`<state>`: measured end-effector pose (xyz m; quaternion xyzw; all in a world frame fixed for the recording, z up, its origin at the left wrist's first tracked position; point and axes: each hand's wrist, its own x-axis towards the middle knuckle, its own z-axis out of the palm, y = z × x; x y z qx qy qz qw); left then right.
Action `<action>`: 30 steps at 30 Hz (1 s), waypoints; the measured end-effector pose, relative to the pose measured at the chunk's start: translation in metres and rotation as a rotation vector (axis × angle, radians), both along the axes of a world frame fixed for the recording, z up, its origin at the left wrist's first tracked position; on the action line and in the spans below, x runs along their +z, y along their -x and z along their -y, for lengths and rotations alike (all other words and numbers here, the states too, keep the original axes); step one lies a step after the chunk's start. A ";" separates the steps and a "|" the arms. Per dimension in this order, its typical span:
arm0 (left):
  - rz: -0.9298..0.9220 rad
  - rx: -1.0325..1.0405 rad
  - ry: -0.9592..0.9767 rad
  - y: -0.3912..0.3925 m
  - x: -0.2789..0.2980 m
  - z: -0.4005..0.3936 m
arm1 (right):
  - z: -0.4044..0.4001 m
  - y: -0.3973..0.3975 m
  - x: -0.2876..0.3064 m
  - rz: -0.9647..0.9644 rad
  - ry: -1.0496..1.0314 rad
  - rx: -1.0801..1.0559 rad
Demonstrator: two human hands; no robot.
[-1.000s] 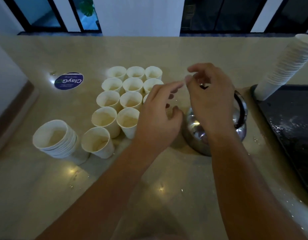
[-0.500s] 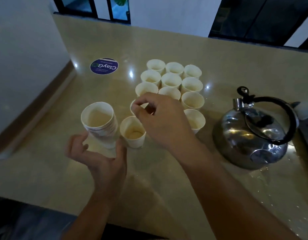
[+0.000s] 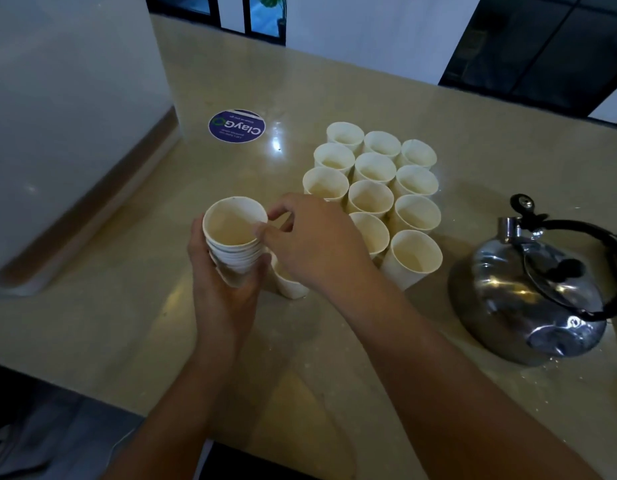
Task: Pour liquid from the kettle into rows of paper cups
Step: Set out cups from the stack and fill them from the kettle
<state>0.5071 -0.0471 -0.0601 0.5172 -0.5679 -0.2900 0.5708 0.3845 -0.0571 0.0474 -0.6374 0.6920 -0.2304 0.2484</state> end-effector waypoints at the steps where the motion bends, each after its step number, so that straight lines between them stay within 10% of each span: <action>1: 0.009 -0.004 -0.008 -0.001 0.000 0.000 | 0.000 0.001 0.001 -0.002 0.005 -0.004; 16: 0.422 0.098 0.116 -0.017 0.016 0.000 | 0.010 0.016 0.005 0.007 -0.140 0.001; 30: 0.425 0.074 0.100 -0.008 0.033 -0.002 | 0.001 0.027 0.015 0.243 -0.100 -0.083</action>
